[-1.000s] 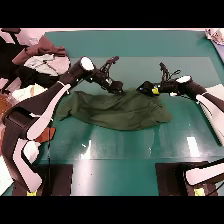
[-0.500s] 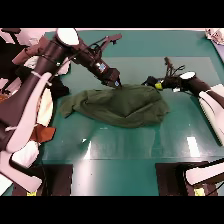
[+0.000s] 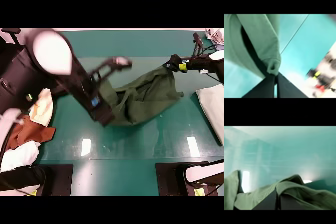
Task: Fold the shirts.
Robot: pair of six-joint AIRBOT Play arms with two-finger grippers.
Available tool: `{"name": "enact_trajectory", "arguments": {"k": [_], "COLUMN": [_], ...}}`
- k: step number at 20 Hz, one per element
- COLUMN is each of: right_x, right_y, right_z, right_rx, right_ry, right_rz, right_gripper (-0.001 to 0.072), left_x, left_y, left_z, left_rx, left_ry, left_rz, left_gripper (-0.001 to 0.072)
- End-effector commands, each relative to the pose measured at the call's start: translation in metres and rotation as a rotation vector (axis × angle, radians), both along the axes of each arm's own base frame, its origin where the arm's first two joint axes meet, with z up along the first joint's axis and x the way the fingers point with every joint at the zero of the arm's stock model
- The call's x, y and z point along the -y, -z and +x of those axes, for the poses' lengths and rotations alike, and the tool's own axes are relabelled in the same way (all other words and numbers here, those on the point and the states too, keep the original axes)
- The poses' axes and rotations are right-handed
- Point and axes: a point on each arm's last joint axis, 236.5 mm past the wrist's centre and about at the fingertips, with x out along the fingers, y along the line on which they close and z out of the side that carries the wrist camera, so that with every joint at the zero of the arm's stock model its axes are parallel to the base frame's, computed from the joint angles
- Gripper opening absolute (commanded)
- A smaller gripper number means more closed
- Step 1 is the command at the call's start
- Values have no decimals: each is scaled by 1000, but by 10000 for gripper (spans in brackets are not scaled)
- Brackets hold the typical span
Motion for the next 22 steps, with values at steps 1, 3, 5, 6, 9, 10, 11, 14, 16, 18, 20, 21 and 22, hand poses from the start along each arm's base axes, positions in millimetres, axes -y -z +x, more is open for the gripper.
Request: {"name": "enact_trajectory", "arguments": {"k": [1,3,5,6,9,10,11,14,16,18,20,21,22], "right_x": [25,29,39,47,68,72,74,76,92,99,99,104,107], "right_y": [11,16,25,31,32,26,20,9,15,20,30,33,33], "right_z": [-14,-18,-29,-36,-49,-52,-55,-76,-90,-95,-103,-108,-112], "right_rx": [-84,-110,-172,-214,-277,-273,-275,-332,-385,-417,-451,-472,-485], "right_ry": [6,12,17,31,101,112,129,145,162,183,178,177,175], "right_rz": [-102,-120,-172,-203,-273,-290,-290,-301,-413,-448,-452,-475,-490], "right_gripper": [22,22,22,22,22,22,22,22,22,25,156,285,403], "left_x": [-41,-59,-83,-95,-116,-120,-124,-135,-148,-159,-163,-164,-164], "left_y": [74,129,171,182,186,181,177,177,182,186,187,188,188], "left_z": [-19,-31,-43,-47,-36,-26,-14,10,18,24,31,35,38], "left_rx": [1,-48,-66,-61,37,90,151,217,199,182,187,190,192], "left_ry": [-67,-143,-252,-294,-363,-367,-371,-416,-508,-572,-616,-644,-658], "left_rz": [274,336,370,383,373,364,365,366,372,374,364,354,338], "left_gripper": [27,27,27,27,27,27,27,27,27,27,27,27,27]}}
